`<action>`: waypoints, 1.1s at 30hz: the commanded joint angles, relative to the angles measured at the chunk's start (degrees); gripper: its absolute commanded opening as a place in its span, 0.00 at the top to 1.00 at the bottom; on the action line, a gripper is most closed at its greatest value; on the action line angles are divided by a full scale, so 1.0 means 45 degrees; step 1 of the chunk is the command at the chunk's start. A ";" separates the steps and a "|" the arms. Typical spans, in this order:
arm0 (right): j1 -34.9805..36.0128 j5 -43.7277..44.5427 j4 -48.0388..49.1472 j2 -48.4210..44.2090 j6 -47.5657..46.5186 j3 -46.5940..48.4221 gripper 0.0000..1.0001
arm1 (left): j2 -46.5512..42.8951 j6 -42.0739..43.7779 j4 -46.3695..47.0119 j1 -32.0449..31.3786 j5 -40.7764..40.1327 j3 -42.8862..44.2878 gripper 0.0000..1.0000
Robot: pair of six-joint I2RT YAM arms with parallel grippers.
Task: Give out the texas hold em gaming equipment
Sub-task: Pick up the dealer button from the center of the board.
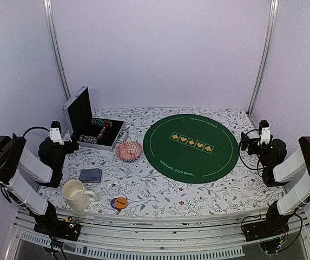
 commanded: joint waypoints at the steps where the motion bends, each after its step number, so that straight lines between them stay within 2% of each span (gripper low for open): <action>1: -0.0029 0.0049 0.0053 0.0140 0.0088 0.0093 0.01 | 0.0064 -0.0036 -0.0007 -0.0070 0.0079 0.0124 0.02; 11: -0.0096 -0.0021 -0.0064 0.0111 0.0118 0.0185 0.01 | 0.0068 -0.0034 -0.0025 -0.0030 0.0157 0.0134 0.02; 14: -0.0092 0.0976 -0.1761 -0.1010 0.0401 0.0743 0.01 | -0.0582 -0.0086 -0.0715 -0.0012 -0.0193 0.0358 0.02; 17: -0.0099 0.0962 -0.4312 -0.2959 0.0542 0.1379 0.01 | -0.2551 -0.1134 -0.4641 0.0050 -0.2248 0.1580 0.02; 19: -0.0097 0.0387 -0.5385 -0.4505 0.1230 0.1638 0.01 | -0.3695 -0.1083 -0.6173 0.0076 -0.2764 0.2531 0.02; 23: -0.0098 -0.1633 -0.7926 -0.6764 0.2698 0.2756 0.01 | -0.5623 -0.2205 -1.0340 -0.0199 -0.0475 0.5386 0.02; 26: -0.0093 -0.3732 -1.0112 -0.7230 0.3585 0.4188 0.01 | -0.5769 -0.2234 -1.4091 -0.1706 0.1159 0.7885 0.02; 29: -0.0029 -0.6009 -1.1542 -0.7047 0.4618 0.5151 0.01 | -0.5450 -0.1237 -1.7257 -0.4794 0.0751 0.9549 0.02; 31: 0.0362 -0.6410 -1.2910 -0.6785 0.5082 0.5790 0.01 | -0.5112 -0.1133 -1.9150 -0.6877 0.0288 1.0186 0.02; 33: 0.1315 -0.5756 -1.4619 -0.6535 0.4928 0.6474 0.01 | -0.4645 -0.1859 -2.0923 -0.8538 0.0204 1.0617 0.03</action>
